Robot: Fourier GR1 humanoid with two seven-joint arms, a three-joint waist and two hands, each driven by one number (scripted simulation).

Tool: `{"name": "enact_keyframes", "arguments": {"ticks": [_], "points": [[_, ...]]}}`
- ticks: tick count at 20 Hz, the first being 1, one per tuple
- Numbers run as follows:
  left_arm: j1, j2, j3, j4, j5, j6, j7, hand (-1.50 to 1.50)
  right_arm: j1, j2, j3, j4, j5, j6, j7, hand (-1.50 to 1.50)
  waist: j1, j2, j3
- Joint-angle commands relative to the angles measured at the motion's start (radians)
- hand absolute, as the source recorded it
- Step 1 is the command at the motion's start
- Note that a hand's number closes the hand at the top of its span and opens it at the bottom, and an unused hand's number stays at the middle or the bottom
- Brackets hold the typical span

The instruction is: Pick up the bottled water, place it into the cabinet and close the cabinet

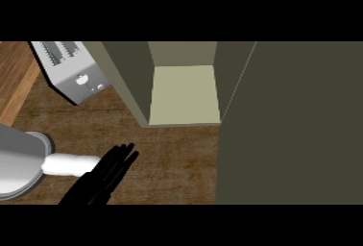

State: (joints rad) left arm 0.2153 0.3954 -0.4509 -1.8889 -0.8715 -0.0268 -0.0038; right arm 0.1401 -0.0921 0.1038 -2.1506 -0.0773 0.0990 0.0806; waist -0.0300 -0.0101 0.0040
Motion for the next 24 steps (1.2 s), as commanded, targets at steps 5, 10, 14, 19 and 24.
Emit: {"name": "enact_keyframes", "arguments": {"ticks": [5, 10, 14, 19, 24], "points": [[0.183, -0.180, -0.334, 0.236, -0.475, 0.302, 0.142, -1.50, 0.245, -0.028, 0.027, -0.278, -0.098, 0.043, 0.087, -1.50, 0.004, -0.006, -0.005], [0.242, -0.247, -0.394, 0.376, -0.617, 0.447, 0.212, -1.50, 0.424, -0.023, 0.047, -0.417, -0.105, 0.074, 0.062, -1.50, 0.015, 0.002, -0.004], [0.220, -0.255, -0.362, 0.481, -0.605, 0.536, 0.208, -1.50, 0.525, -0.063, -0.047, -0.436, -0.204, 0.156, 0.001, -1.50, 0.011, 0.004, -0.004], [0.219, -0.271, -0.368, 0.521, -0.642, 0.571, 0.238, -1.50, 0.553, -0.040, -0.013, -0.508, -0.158, 0.133, 0.019, -1.50, 0.013, 0.005, -0.004], [0.179, -0.233, -0.308, 0.513, -0.584, 0.577, 0.220, -1.50, 0.651, -0.057, -0.052, -0.517, -0.211, 0.192, -0.052, -1.50, 0.008, 0.005, -0.004]]}}
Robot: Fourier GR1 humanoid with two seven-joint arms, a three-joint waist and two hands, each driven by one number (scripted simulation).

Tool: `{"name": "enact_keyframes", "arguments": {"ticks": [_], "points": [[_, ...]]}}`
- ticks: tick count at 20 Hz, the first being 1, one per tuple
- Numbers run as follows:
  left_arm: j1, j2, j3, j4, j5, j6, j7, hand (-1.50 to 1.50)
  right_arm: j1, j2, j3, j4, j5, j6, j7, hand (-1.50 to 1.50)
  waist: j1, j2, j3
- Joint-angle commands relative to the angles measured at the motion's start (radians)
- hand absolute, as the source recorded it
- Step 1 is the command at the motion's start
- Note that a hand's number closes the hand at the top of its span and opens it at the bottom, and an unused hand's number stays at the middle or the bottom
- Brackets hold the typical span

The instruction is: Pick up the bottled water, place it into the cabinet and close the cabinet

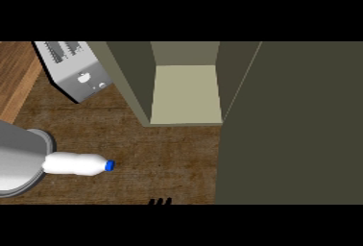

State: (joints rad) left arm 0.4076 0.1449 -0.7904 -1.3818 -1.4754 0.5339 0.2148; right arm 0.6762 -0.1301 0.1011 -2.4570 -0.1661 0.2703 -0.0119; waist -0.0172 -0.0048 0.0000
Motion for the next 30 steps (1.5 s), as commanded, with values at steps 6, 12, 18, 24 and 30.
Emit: {"name": "enact_keyframes", "arguments": {"ticks": [6, 12, 18, 24, 30], "points": [[-0.076, 0.075, 0.120, -0.044, 0.133, -0.007, -0.042, -1.50, 0.146, -0.004, -0.013, -0.184, -0.076, 0.048, -0.006, -1.50, 0.000, 0.002, -0.001], [-0.088, 0.163, 0.207, -0.070, 0.248, 0.014, -0.106, -1.50, 0.252, -0.001, -0.003, -0.186, -0.057, 0.105, -0.100, -1.50, 0.000, 0.001, 0.000], [-0.203, 0.177, 0.316, -0.003, 0.324, -0.052, -0.123, -1.50, 0.322, -0.004, -0.028, -0.224, -0.090, 0.129, -0.137, -1.50, -0.003, 0.003, -0.001], [-0.228, 0.258, 0.396, -0.018, 0.422, -0.092, -0.187, -1.50, 0.367, 0.010, -0.001, -0.233, -0.068, 0.131, -0.150, -1.50, 0.006, 0.003, -0.001], [-0.296, 0.306, 0.483, 0.084, 0.531, -0.096, -0.305, -1.50, 0.389, -0.019, -0.071, -0.169, -0.099, 0.182, -0.226, -1.50, 0.003, 0.003, 0.000]]}}
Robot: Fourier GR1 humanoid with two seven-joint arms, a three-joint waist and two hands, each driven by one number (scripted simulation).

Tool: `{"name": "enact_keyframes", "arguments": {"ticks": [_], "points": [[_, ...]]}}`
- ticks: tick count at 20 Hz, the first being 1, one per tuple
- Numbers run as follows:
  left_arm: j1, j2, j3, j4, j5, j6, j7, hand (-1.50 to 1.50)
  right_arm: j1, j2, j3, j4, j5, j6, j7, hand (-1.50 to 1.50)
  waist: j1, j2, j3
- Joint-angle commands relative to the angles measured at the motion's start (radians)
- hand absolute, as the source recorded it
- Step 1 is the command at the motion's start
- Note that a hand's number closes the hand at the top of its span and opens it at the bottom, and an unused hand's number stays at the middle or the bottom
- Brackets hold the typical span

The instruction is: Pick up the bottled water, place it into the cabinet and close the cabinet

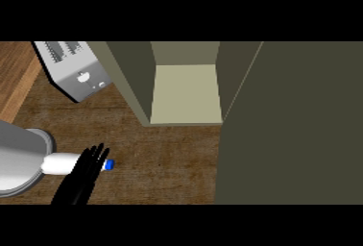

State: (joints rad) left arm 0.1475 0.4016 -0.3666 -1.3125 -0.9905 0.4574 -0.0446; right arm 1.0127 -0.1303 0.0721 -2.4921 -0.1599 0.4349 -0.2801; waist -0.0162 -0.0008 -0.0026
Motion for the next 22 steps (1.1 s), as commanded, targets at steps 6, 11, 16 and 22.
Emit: {"name": "enact_keyframes", "arguments": {"ticks": [6, 11, 16, 22], "points": [[-0.085, 0.041, 0.120, 0.175, 0.099, 0.047, -0.164, -1.50, 0.101, -0.036, -0.101, -0.170, -0.143, 0.037, 0.016, -1.50, 0.000, 0.000, 0.001], [-0.148, 0.107, 0.195, 0.224, 0.160, 0.015, -0.250, -1.50, 0.093, -0.004, -0.081, -0.140, -0.094, 0.037, -0.023, -1.50, 0.005, 0.001, 0.001], [-0.217, 0.112, 0.252, 0.374, 0.200, 0.043, -0.369, -1.50, 0.118, 0.018, -0.057, -0.117, -0.052, 0.064, -0.064, -1.50, -0.004, 0.000, 0.001], [-0.256, 0.053, 0.262, 0.389, 0.270, -0.037, -0.402, -1.50, 0.135, 0.010, -0.094, -0.129, -0.114, 0.084, -0.069, -1.50, 0.000, 0.001, 0.001]]}}
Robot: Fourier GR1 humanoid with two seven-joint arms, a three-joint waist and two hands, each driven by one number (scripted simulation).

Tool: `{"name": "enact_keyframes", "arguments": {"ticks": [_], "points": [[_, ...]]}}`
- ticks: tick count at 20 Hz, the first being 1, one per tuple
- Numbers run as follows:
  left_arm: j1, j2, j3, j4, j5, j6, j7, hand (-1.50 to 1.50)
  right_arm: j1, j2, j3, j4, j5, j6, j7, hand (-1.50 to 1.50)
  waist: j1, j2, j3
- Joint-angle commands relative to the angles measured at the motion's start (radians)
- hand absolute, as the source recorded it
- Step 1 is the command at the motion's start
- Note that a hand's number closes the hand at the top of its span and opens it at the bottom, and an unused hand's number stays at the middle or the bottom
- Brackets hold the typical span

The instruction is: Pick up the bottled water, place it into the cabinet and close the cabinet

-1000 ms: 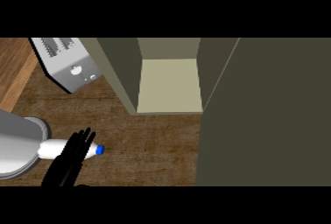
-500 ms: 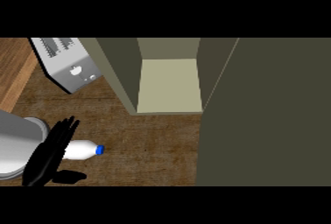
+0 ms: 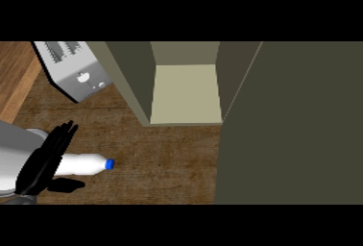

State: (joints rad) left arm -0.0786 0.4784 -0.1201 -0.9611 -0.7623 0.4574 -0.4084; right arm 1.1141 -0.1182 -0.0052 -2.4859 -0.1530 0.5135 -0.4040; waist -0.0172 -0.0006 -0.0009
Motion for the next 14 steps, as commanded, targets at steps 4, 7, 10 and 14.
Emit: {"name": "enact_keyframes", "arguments": {"ticks": [4, 7, 10, 14], "points": [[-0.033, -0.012, 0.041, 0.076, 0.090, -0.097, -0.101, -1.50, -0.010, -0.001, -0.016, -0.131, -0.103, -0.012, 0.095, -1.50, 0.013, 0.003, 0.000], [-0.091, -0.048, 0.058, 0.166, 0.114, -0.100, -0.163, -1.50, 0.041, 0.018, -0.018, -0.151, -0.084, 0.001, 0.065, -1.50, 0.000, 0.004, -0.001], [-0.087, -0.042, 0.071, 0.224, 0.122, -0.109, -0.219, 1.50, 0.086, -0.018, -0.117, -0.130, -0.149, 0.051, 0.004, -1.50, -0.006, 0.002, -0.001], [-0.145, -0.057, 0.087, 0.271, 0.115, -0.104, -0.237, 1.50, 0.063, 0.004, -0.067, -0.125, -0.112, 0.061, 0.022, -1.50, -0.002, 0.004, -0.001]]}}
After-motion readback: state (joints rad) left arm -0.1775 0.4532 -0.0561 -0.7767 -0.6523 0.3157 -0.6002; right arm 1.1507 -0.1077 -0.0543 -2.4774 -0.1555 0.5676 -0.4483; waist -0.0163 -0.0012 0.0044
